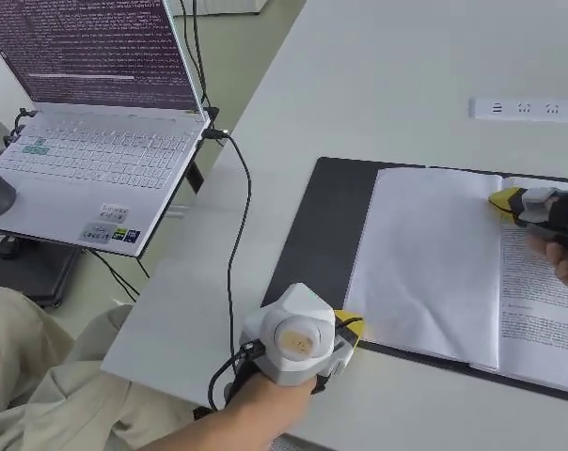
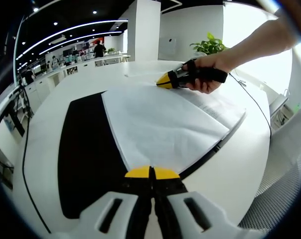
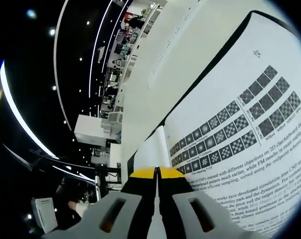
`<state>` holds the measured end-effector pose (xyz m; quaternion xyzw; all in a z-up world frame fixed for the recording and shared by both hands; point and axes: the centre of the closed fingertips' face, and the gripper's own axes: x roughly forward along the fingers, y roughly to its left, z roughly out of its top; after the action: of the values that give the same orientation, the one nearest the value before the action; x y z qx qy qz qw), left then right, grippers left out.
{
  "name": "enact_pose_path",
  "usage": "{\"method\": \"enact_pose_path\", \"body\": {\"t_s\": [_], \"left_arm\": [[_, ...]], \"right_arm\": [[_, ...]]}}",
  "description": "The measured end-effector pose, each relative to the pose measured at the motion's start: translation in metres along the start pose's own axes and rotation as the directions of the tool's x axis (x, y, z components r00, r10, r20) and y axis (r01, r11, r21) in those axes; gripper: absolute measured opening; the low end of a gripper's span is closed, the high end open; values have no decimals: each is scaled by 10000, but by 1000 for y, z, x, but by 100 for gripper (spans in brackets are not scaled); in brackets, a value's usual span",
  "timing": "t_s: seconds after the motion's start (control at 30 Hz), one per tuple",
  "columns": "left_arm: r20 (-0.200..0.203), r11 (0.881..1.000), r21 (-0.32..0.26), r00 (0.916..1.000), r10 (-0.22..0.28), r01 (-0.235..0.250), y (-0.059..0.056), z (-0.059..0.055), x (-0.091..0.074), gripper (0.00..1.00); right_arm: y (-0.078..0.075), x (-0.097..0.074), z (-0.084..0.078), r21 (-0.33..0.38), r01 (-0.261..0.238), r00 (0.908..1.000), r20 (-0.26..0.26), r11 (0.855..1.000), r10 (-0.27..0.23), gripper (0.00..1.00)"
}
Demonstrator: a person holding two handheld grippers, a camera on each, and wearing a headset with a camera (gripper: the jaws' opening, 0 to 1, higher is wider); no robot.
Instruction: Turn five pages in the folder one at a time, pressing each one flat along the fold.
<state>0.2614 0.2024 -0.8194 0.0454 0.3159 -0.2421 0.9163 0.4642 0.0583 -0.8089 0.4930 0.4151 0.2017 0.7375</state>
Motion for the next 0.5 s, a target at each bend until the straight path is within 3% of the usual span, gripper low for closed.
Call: {"method": "enact_pose_path", "body": {"t_s": [0.5], "left_arm": [[-14, 10000, -24, 10000, 86, -86, 0, 0, 0, 0]], "right_arm": [[-6, -30, -42, 88, -207, 9963, -837, 9997, 213, 0]]}}
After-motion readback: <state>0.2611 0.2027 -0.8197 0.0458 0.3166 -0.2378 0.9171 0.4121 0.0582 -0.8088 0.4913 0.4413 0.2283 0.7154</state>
